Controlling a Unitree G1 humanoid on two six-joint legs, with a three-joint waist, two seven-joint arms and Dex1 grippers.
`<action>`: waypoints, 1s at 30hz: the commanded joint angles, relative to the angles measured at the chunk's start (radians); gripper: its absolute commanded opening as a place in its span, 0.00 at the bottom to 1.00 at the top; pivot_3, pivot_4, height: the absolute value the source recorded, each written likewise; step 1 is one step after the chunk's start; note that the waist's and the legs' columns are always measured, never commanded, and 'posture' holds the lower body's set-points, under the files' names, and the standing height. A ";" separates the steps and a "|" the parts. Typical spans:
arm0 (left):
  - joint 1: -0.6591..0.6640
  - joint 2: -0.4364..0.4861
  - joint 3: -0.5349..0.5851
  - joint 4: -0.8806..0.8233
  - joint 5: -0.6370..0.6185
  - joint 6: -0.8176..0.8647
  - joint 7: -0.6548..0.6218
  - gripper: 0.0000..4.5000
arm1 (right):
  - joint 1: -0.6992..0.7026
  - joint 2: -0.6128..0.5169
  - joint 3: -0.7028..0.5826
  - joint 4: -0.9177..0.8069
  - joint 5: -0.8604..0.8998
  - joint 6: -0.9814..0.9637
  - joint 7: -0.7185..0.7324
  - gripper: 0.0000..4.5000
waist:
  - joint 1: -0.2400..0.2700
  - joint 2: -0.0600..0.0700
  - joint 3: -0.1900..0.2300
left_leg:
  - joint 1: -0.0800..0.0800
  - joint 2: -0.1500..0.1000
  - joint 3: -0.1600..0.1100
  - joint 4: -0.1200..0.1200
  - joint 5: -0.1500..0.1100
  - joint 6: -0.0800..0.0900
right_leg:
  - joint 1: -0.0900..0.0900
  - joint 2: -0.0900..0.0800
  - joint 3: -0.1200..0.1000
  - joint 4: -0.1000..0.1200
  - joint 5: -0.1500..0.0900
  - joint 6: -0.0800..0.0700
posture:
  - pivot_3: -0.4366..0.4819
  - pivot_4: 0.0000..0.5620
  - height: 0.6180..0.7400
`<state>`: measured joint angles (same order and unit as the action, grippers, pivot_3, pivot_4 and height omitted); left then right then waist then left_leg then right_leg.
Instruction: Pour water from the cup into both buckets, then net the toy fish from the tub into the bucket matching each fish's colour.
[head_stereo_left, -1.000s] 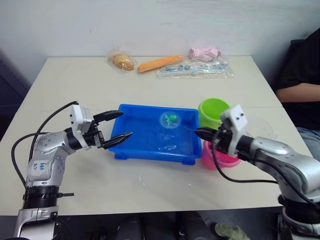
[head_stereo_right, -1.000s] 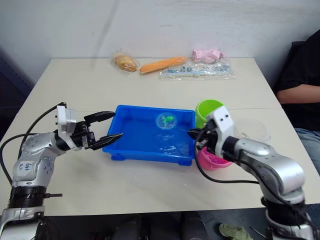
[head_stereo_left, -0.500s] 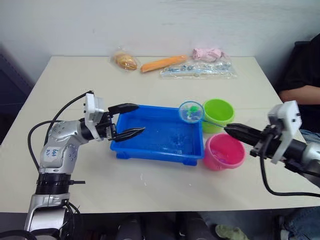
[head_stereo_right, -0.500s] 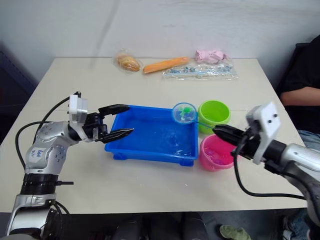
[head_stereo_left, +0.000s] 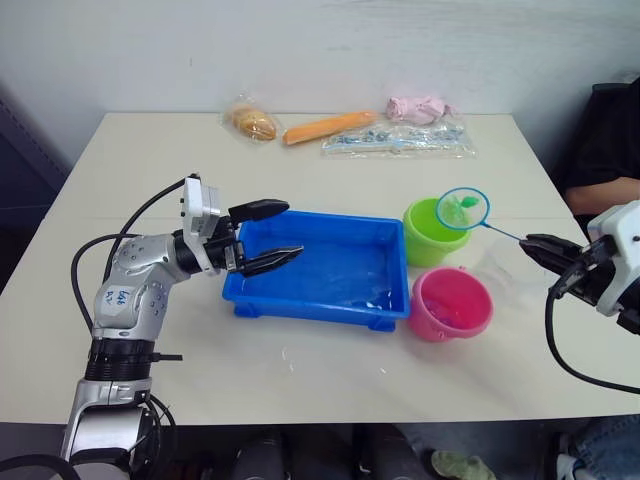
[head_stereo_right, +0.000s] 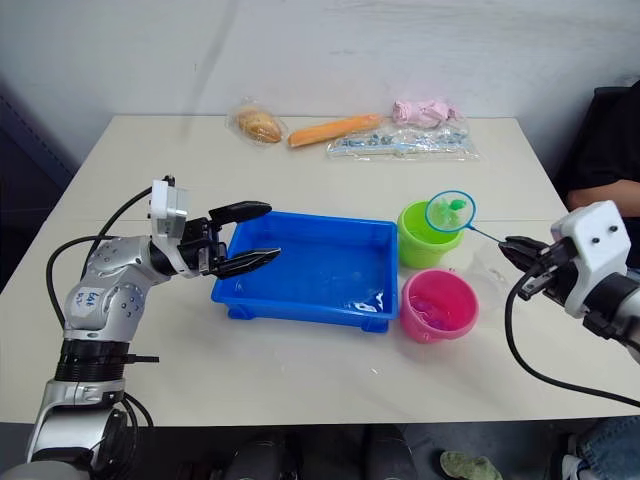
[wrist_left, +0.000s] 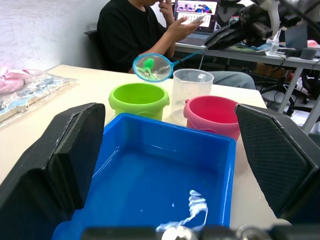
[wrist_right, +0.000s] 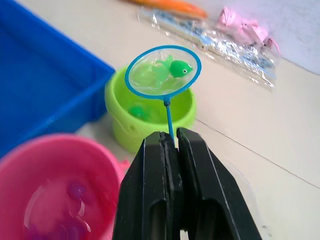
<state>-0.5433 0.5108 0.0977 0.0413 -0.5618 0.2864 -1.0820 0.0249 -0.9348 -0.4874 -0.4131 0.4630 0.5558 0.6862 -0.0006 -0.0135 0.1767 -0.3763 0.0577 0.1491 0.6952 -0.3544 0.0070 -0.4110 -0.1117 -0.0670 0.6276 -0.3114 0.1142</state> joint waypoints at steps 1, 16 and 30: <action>0.001 -0.001 0.003 -0.052 -0.009 -0.001 0.008 0.99 | -0.022 0.002 0.028 0.029 -0.091 -0.137 -0.001 0.00 | -0.001 0.000 0.000 | 0.000 0.000 0.000 0.000 0.000 0.000 | 0.000 0.000 0.000 0.000 0.000 0.000 | 0.48 0.27 1.00; 0.018 -0.010 0.000 -0.060 0.007 -0.035 0.026 0.99 | -0.062 -0.020 0.167 0.192 -0.494 -0.593 -0.089 0.00 | -0.001 0.000 0.000 | 0.000 0.000 0.002 0.001 0.001 -0.001 | 0.001 0.000 0.000 0.000 0.000 0.000 | 0.48 0.27 1.00; 0.018 -0.023 -0.015 -0.059 0.008 -0.036 0.018 0.99 | -0.080 -0.082 0.223 0.332 -0.897 -0.948 -0.303 0.00 | -0.003 0.000 0.000 | 0.000 0.002 0.004 0.002 0.001 -0.002 | 0.001 0.002 0.000 0.001 0.000 0.000 | 0.48 0.27 1.00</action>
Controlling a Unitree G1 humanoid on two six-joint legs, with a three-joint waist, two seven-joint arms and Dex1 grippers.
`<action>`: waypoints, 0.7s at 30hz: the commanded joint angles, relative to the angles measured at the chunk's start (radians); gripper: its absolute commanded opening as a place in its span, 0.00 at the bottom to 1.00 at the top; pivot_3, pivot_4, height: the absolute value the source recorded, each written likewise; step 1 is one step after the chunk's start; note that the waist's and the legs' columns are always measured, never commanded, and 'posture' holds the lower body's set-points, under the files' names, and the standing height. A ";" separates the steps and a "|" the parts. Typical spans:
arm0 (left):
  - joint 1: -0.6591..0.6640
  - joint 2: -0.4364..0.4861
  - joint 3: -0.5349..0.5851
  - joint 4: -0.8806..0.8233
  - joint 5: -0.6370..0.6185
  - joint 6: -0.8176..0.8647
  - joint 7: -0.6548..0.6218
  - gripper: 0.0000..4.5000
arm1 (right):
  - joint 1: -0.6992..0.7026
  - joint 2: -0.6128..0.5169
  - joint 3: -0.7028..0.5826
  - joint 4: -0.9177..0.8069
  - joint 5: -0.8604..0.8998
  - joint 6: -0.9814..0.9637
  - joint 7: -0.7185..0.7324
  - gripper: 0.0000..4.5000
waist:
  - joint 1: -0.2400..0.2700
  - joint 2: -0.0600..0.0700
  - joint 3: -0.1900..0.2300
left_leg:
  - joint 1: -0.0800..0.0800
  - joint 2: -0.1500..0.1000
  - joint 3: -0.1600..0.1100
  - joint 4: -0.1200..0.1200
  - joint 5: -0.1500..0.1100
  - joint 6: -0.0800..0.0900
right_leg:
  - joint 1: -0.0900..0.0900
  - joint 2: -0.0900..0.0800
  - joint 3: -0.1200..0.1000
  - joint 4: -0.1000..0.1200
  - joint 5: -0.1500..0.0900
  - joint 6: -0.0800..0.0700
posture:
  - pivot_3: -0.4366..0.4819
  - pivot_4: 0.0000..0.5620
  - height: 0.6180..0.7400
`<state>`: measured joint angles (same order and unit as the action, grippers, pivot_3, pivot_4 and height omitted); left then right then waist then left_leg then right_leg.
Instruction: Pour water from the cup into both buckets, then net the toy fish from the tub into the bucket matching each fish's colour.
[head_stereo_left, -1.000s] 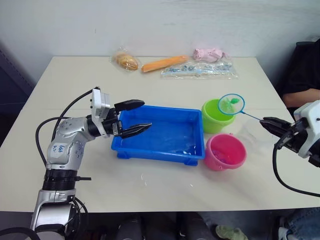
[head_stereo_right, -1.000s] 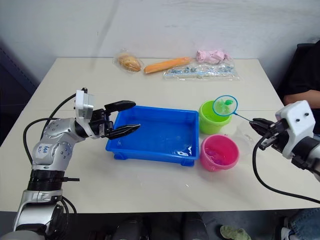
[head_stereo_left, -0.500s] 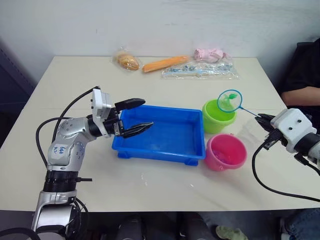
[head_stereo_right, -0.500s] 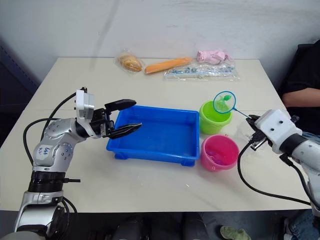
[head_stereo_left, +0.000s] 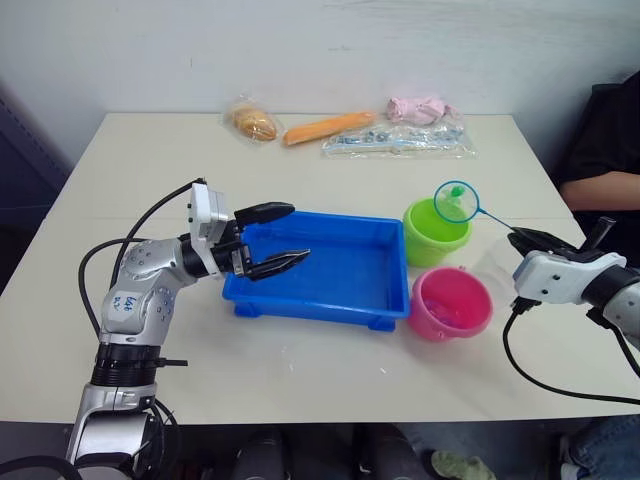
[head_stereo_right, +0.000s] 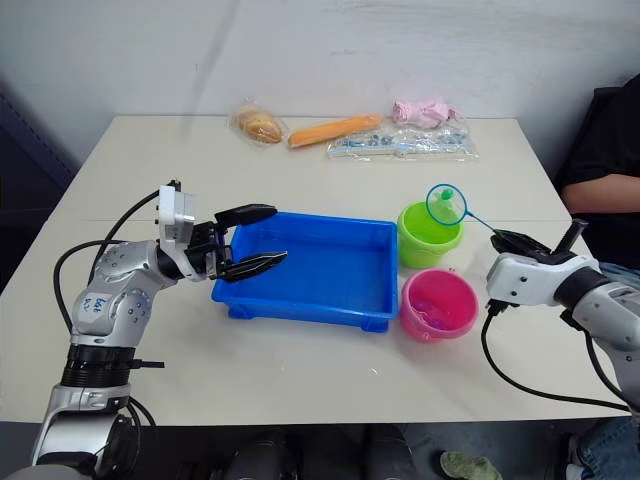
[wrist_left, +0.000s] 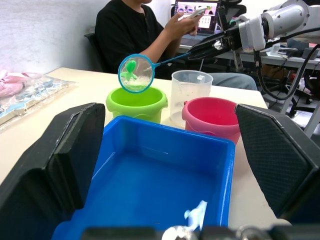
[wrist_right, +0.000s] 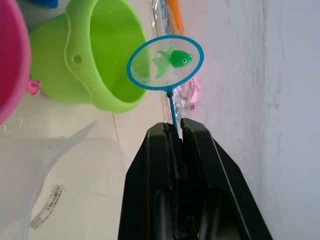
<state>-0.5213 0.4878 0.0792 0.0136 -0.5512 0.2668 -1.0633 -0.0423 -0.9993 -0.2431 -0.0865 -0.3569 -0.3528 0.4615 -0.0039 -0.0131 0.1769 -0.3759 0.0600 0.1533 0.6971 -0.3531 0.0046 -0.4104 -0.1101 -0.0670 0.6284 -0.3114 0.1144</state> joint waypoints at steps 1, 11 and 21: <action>-0.004 0.000 0.004 -0.030 -0.002 -0.017 0.000 0.99 | -0.011 -0.017 -0.023 0.011 -0.101 -0.056 -0.102 0.00 | 0.001 0.000 0.000 | 0.000 0.000 0.000 0.000 0.000 0.000 | 0.000 0.000 0.000 0.000 0.000 0.000 | 0.48 0.27 1.00; 0.005 -0.014 0.001 -0.031 -0.002 -0.021 0.007 0.99 | 0.024 -0.026 -0.036 -0.014 -0.234 -0.086 -0.197 0.00 | 0.000 0.000 0.000 | 0.000 0.001 0.002 0.000 0.001 -0.001 | 0.000 0.001 0.000 0.000 0.000 0.000 | 0.48 0.27 1.00; 0.001 -0.015 -0.001 -0.025 0.000 -0.022 0.005 0.99 | 0.019 -0.009 -0.049 -0.040 -0.207 -0.035 -0.175 0.00 | 0.000 0.000 0.000 | 0.000 0.002 0.004 0.000 0.001 -0.002 | 0.000 0.002 0.001 0.001 0.000 0.000 | 0.48 0.27 1.00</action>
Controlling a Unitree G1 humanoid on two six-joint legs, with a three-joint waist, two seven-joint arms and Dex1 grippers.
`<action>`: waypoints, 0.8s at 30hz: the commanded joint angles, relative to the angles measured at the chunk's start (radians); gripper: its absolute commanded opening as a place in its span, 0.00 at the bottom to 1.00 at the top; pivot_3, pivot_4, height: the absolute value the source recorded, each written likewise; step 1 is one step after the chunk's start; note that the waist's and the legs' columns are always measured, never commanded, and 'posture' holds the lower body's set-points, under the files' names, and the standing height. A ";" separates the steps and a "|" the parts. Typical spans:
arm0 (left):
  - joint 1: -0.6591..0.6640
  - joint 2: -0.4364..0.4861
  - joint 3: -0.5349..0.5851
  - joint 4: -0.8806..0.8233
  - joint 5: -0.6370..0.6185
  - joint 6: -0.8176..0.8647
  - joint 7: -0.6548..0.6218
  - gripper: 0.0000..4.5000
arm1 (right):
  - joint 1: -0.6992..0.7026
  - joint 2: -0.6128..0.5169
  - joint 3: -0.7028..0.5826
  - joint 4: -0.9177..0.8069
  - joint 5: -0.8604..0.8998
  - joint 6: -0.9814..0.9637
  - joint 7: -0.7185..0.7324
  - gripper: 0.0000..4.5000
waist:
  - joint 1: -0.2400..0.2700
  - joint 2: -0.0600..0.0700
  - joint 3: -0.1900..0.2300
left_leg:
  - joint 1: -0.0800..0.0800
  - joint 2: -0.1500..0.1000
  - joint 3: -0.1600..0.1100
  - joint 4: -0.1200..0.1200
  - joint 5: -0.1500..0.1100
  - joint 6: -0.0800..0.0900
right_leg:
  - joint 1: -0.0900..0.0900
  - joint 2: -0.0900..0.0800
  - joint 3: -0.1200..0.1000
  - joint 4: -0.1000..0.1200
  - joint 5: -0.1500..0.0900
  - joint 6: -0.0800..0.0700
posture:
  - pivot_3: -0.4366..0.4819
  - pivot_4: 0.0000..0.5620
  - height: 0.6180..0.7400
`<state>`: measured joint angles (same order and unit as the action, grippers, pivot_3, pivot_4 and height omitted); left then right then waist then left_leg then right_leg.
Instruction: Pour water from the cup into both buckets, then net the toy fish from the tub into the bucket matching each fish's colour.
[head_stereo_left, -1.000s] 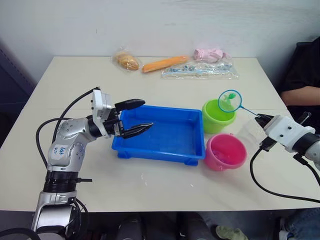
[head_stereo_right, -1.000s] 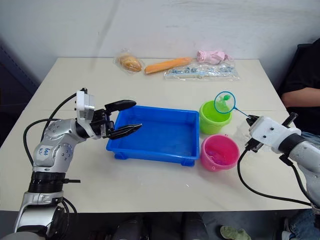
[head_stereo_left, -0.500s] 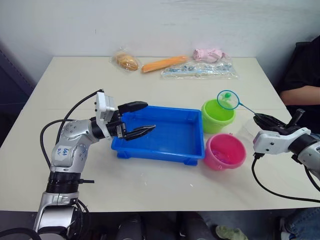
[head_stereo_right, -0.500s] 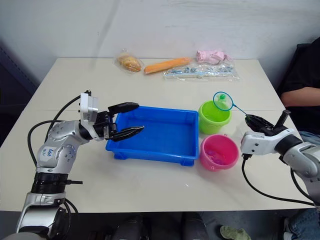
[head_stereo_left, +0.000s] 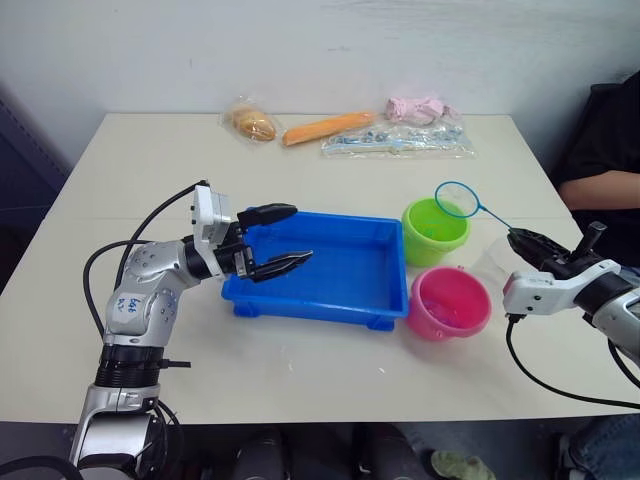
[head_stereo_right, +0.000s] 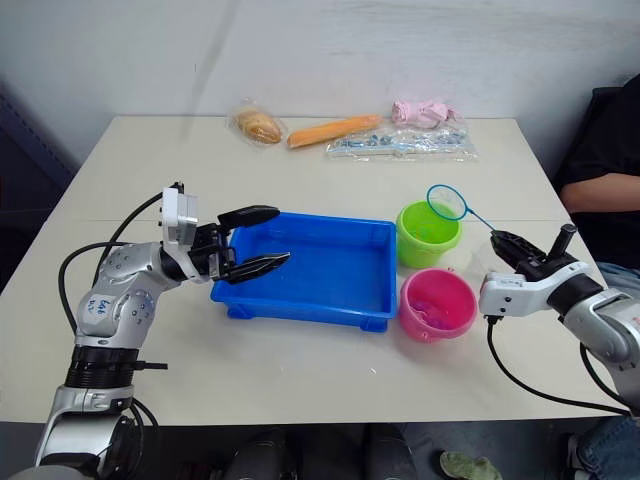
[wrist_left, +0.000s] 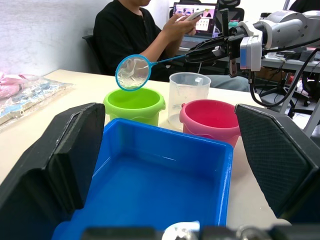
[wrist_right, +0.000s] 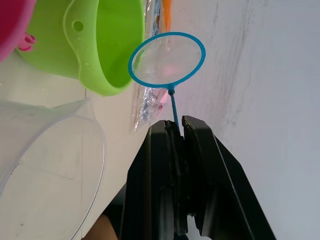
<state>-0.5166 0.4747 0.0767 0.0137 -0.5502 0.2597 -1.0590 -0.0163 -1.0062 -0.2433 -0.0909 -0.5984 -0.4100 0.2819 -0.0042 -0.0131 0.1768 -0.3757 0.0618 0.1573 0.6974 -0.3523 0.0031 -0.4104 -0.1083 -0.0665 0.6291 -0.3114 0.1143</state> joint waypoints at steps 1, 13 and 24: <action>-0.004 -0.002 0.002 -0.025 -0.001 -0.015 0.001 0.99 | -0.011 0.012 -0.054 -0.041 0.071 0.037 0.016 0.00 | 0.000 0.000 0.000 | 0.000 0.000 0.000 0.000 0.000 0.000 | 0.000 0.000 0.000 0.000 0.000 0.000 | 0.48 0.27 1.00; 0.005 0.112 0.103 0.047 -0.060 -0.017 -0.132 0.99 | -0.121 0.145 -0.080 -0.307 1.022 0.566 0.378 0.00 | -0.002 0.000 0.000 | 0.001 0.003 -0.003 0.000 0.000 -0.001 | 0.000 0.005 0.003 0.001 0.000 0.000 | 0.48 0.27 1.00; 0.217 0.337 0.175 0.000 -0.101 -0.081 -0.465 0.99 | -0.101 0.113 0.134 -0.568 1.340 0.936 0.526 0.00 | 0.001 0.000 0.000 | 0.002 0.003 -0.009 0.000 -0.002 0.001 | 0.000 0.003 0.003 0.000 -0.001 -0.003 | 0.48 0.27 1.00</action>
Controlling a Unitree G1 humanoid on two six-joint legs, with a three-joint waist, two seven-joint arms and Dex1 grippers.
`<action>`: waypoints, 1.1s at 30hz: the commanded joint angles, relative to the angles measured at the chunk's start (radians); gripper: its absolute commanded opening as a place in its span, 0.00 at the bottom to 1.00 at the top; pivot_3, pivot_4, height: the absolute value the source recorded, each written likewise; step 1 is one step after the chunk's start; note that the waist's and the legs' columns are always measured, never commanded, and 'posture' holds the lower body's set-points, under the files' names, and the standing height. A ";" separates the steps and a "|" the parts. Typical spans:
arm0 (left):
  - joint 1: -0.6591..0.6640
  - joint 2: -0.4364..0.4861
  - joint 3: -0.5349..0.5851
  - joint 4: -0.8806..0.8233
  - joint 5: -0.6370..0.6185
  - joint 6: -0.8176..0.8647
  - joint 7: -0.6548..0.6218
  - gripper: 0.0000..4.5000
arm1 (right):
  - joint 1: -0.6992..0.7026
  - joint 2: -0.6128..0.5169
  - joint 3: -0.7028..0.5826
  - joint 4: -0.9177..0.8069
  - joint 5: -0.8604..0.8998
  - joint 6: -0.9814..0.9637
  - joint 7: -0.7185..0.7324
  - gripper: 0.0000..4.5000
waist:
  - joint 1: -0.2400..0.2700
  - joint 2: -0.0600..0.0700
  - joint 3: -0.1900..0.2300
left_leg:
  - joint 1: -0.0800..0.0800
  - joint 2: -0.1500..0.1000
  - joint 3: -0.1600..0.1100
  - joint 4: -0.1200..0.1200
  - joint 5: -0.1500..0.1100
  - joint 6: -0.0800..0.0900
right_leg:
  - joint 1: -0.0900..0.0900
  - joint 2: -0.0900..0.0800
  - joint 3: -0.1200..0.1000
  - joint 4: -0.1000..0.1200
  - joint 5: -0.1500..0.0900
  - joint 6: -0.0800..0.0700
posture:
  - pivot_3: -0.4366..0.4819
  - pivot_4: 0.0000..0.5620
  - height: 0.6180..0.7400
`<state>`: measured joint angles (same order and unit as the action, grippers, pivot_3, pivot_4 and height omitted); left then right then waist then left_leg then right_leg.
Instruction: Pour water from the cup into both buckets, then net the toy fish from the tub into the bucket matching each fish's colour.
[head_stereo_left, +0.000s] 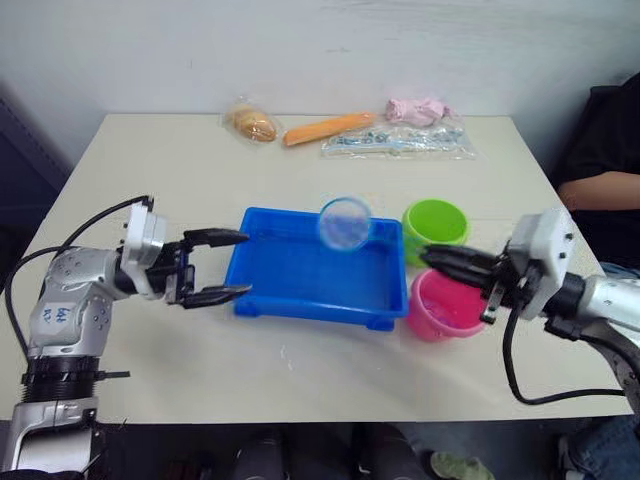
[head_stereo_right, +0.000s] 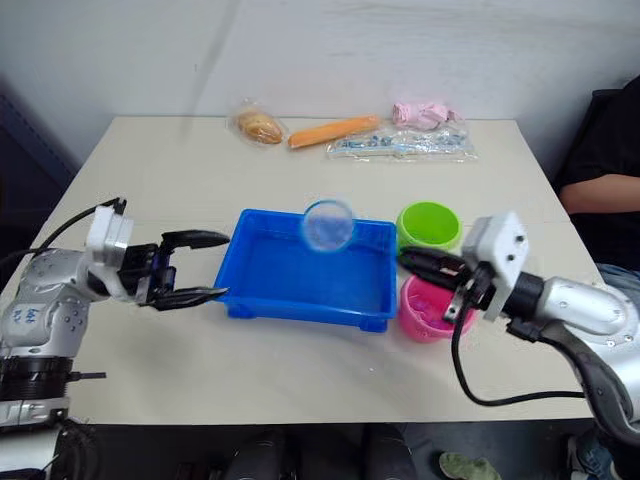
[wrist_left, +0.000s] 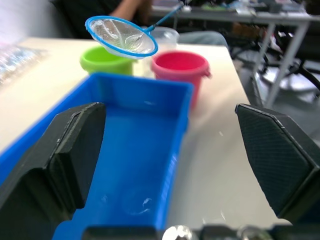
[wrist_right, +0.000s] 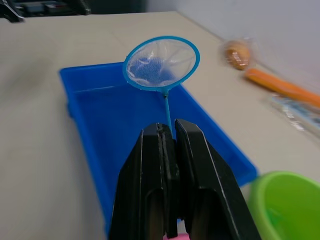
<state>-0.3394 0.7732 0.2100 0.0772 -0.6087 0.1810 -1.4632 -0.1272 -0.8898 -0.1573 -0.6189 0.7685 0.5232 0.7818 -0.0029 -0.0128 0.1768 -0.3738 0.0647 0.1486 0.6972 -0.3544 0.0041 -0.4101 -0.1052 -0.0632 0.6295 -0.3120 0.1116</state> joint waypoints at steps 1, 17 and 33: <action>0.066 0.055 0.048 -0.077 -0.050 0.004 -0.081 0.99 | 0.012 -0.005 0.083 -0.040 -0.077 -0.017 0.031 0.00 | -0.001 0.000 0.000 | 0.000 0.000 0.000 0.000 0.000 0.000 | 0.000 0.000 0.000 0.000 0.000 0.000 | 0.48 0.27 1.00; 0.301 0.102 0.023 -0.209 -0.008 -0.053 -0.086 0.99 | 0.107 0.201 0.539 0.101 -0.488 -0.236 0.075 0.00 | -0.003 -0.001 0.000 | 0.000 -0.001 0.001 0.001 -0.001 0.000 | -0.001 -0.002 -0.002 0.001 -0.001 -0.001 | 0.48 0.27 1.00; 0.255 0.145 -0.015 -0.119 0.041 -0.139 -0.079 1.00 | 0.064 0.351 0.539 0.345 -0.552 -0.397 0.110 0.53 | -0.024 -0.001 -0.001 | 0.001 0.000 0.002 0.000 -0.002 -0.002 | -0.002 -0.002 -0.003 0.006 -0.003 -0.005 | 0.48 0.27 1.00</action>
<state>-0.0756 0.9102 0.1873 -0.0444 -0.5640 0.0514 -1.5009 -0.0633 -0.5334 0.4178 -0.2330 0.1874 0.1517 0.8715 -0.0273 -0.0141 0.1760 -0.3728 0.0649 0.1503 0.6977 -0.3565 0.0021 -0.4125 -0.1070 -0.0660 0.6356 -0.3148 0.1064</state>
